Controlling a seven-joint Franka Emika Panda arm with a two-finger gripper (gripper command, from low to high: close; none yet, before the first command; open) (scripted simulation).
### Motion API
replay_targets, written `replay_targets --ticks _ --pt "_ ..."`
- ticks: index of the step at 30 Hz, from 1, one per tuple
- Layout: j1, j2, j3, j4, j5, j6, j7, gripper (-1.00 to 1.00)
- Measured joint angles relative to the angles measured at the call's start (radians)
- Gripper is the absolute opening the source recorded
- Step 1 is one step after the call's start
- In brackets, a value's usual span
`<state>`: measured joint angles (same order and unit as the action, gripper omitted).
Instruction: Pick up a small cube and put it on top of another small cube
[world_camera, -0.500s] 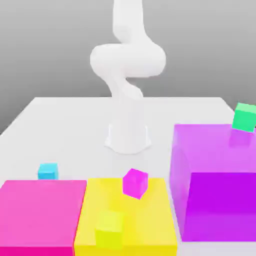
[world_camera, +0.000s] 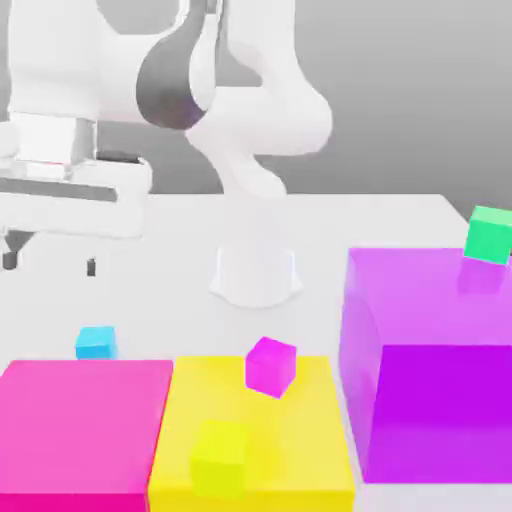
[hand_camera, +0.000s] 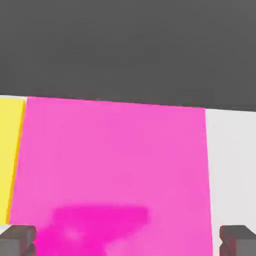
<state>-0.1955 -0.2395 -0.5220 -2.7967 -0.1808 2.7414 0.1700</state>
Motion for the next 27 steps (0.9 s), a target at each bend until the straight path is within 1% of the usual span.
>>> replay_targets --ticks 2,3,4,5,7,9,11,12,13,18,19,21,23,24,26,27 --pt "-0.023 0.099 -0.08 -0.069 0.016 0.072 -0.124 0.0" --pt "-0.028 0.155 -0.103 -0.093 0.063 0.111 -0.202 0.0" --pt "-0.036 0.201 -0.101 -0.102 0.132 0.143 -0.274 0.0" --pt "-0.049 0.243 -0.075 -0.103 0.217 0.171 -0.345 0.0" --pt "-0.119 0.318 0.039 -0.092 0.39 0.219 -0.479 0.0" --pt "-0.227 0.384 0.18 -0.075 0.535 0.264 -0.587 0.0" --pt "-0.342 0.447 0.319 -0.058 0.637 0.311 -0.664 0.0" --pt "-0.397 0.477 0.383 -0.051 0.672 0.336 -0.691 0.0" --pt "-0.432 0.495 0.422 -0.047 0.69 0.352 -0.705 -1.0" --pt "-0.433 0.495 0.422 -0.047 0.689 0.349 -0.704 -1.0" --pt "-0.446 0.504 0.438 -0.045 0.704 0.356 -0.715 -1.0" --pt "-0.399 0.473 0.382 -0.053 0.664 0.331 -0.685 -1.0" --pt "-0.325 0.417 0.284 -0.068 0.565 0.291 -0.611 -1.0" --pt "-0.296 0.386 0.237 -0.077 0.496 0.269 -0.56 -1.0" --pt "-0.271 0.32 0.172 -0.094 0.343 0.226 -0.449 -1.0" --pt "-0.284 0.286 0.16 -0.102 0.273 0.201 -0.397 -1.0"
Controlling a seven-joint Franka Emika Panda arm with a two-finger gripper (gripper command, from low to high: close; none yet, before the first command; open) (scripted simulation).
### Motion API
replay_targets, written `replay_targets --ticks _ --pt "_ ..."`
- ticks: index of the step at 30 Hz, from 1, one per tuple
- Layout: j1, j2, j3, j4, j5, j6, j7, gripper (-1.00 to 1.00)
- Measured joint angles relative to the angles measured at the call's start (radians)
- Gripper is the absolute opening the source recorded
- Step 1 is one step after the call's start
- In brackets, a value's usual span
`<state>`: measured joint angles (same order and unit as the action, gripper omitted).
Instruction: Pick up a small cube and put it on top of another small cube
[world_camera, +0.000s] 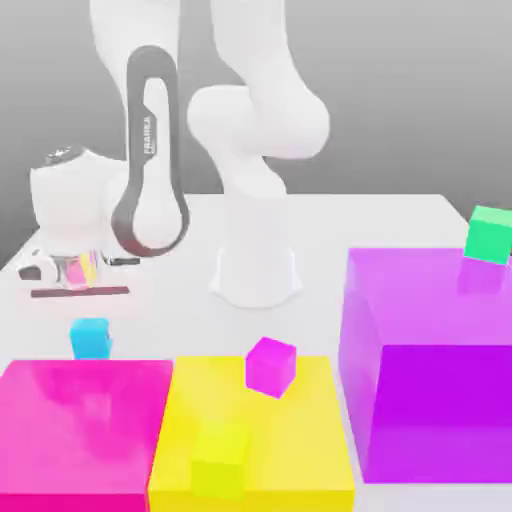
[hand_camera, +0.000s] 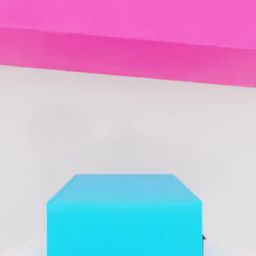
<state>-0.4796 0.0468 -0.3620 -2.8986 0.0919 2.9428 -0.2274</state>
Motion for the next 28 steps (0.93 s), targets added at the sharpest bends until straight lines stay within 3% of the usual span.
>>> replay_targets --ticks 2,4,15,20,24,25,28 --pt "-0.026 -0.064 0.001 -0.013 -0.108 -0.049 0.08 -1.0" --pt "0.011 -0.081 0.033 0.024 -0.136 -0.101 0.162 -1.0" --pt "0.335 -0.049 0.18 0.354 -0.109 -0.401 0.639 -1.0" --pt "0.415 -0.031 0.3 0.508 -0.09 -0.537 0.856 -1.0" --pt "0.454 0.07 0.318 0.522 -0.079 -0.45 0.905 -1.0" --pt "0.453 0.093 0.318 0.518 -0.077 -0.423 0.906 1.0" --pt "0.453 0.093 0.318 0.518 -0.077 -0.423 0.906 1.0"
